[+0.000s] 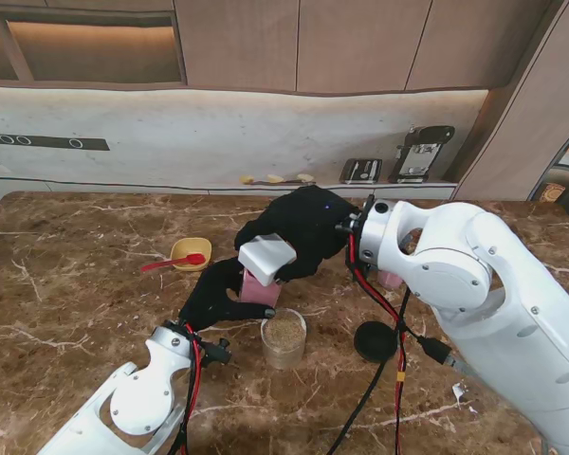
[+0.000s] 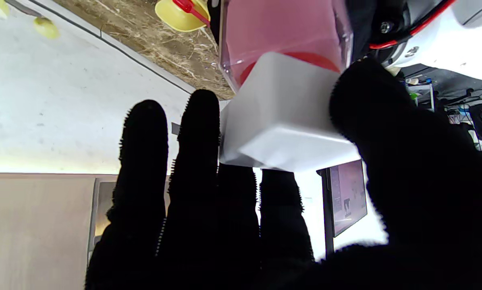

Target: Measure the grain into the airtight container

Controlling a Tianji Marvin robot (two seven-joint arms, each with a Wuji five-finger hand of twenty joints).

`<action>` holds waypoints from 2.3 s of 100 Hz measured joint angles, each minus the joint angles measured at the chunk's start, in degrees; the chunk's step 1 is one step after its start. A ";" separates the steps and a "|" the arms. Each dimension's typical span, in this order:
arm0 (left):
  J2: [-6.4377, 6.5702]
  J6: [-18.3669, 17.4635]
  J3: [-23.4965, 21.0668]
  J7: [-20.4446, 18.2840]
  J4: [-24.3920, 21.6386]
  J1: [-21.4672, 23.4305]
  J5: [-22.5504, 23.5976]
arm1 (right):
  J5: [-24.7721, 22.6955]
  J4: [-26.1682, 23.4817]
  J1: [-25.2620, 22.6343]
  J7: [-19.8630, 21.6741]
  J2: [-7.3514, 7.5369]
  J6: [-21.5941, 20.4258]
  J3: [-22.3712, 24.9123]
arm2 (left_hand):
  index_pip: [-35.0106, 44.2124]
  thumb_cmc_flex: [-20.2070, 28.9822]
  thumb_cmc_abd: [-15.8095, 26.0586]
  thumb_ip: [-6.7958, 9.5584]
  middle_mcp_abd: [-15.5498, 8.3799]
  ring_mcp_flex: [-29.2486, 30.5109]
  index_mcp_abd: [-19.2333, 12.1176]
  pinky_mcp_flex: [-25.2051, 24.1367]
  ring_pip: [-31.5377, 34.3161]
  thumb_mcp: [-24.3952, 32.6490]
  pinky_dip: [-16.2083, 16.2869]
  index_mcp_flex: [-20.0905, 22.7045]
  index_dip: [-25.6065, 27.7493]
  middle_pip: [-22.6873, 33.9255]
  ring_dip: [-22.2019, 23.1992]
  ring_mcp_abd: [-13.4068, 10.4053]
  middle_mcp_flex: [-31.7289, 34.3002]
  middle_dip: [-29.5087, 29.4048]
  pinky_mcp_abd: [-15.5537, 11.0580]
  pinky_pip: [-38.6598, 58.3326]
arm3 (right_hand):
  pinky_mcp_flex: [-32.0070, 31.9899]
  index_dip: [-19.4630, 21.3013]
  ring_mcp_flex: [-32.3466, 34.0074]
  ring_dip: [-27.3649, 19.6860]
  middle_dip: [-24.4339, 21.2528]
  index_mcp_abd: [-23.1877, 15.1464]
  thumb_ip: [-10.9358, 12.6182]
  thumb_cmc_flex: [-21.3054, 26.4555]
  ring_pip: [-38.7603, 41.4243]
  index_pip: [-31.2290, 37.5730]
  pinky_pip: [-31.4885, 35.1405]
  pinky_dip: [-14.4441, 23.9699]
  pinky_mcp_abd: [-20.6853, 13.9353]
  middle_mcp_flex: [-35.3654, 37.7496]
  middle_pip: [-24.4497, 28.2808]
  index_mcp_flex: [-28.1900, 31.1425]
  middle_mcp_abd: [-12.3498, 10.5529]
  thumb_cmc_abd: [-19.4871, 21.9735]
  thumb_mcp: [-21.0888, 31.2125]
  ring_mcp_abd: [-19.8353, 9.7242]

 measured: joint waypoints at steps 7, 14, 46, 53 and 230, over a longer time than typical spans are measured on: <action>0.00 0.00 0.09 -0.04 0.09 -0.07 -0.24 | 0.43 -0.02 -0.26 -0.11 -0.05 0.21 0.00 | 0.00 0.00 0.00 0.01 0.00 0.00 0.00 0.00 0.00 0.00 0.00 0.00 0.00 0.00 0.00 0.00 0.00 0.00 0.00 0.00 | 0.00 0.00 0.00 0.00 -0.01 0.66 0.00 0.00 0.50 0.00 0.00 0.01 0.00 0.00 0.00 0.00 0.19 0.31 -0.08 0.00; 0.00 0.00 0.28 -0.05 0.18 -0.14 -0.43 | 0.81 -0.02 -0.33 0.04 -0.05 0.67 -0.03 | 0.00 0.00 0.00 0.01 0.00 0.00 0.00 0.00 0.00 0.00 0.00 0.01 0.00 0.00 0.00 0.00 0.00 0.00 0.00 0.00 | 0.00 0.00 0.01 0.38 0.00 1.08 0.00 -0.27 1.19 0.00 0.21 0.66 0.00 0.04 0.00 0.00 0.33 0.51 -0.11 0.00; -0.02 -0.01 0.86 0.09 0.73 -0.64 -0.52 | 0.92 0.01 0.29 1.37 -0.03 3.57 -0.90 | 0.00 0.00 0.00 0.01 0.00 0.00 0.00 0.00 0.00 0.00 0.00 0.01 0.00 0.00 0.00 0.19 0.00 0.00 0.01 0.00 | 0.99 -0.86 1.15 1.55 1.37 5.12 0.00 -6.67 5.09 0.18 3.98 2.23 0.08 3.13 1.64 0.24 1.10 7.57 -3.44 0.14; -0.07 -0.01 0.99 0.25 0.83 -0.72 -0.54 | -0.02 -0.20 0.26 1.25 -0.05 4.11 -1.08 | 0.00 0.00 0.00 0.01 0.00 0.00 0.00 0.00 0.00 0.00 0.00 0.01 0.00 0.00 0.00 0.30 0.00 0.00 0.07 0.00 | 1.23 -0.86 0.81 2.53 1.85 5.82 0.00 -7.96 5.80 0.26 5.37 2.47 0.17 3.91 2.30 0.69 1.33 8.63 -3.70 0.34; -1.01 1.26 1.95 2.74 -0.50 -0.69 -1.70 | -24.61 -1.28 -7.38 -18.91 -3.39 11.77 -1.98 | 0.00 0.00 0.00 0.01 0.17 0.05 0.83 0.00 0.00 0.00 0.01 0.03 0.00 0.94 0.00 0.10 0.01 0.08 0.21 0.00 | 14.70 -2.16 15.22 1.32 1.94 1.76 10.48 -43.71 18.16 4.00 25.65 -2.83 2.17 19.50 9.27 7.00 2.13 32.04 -12.83 2.85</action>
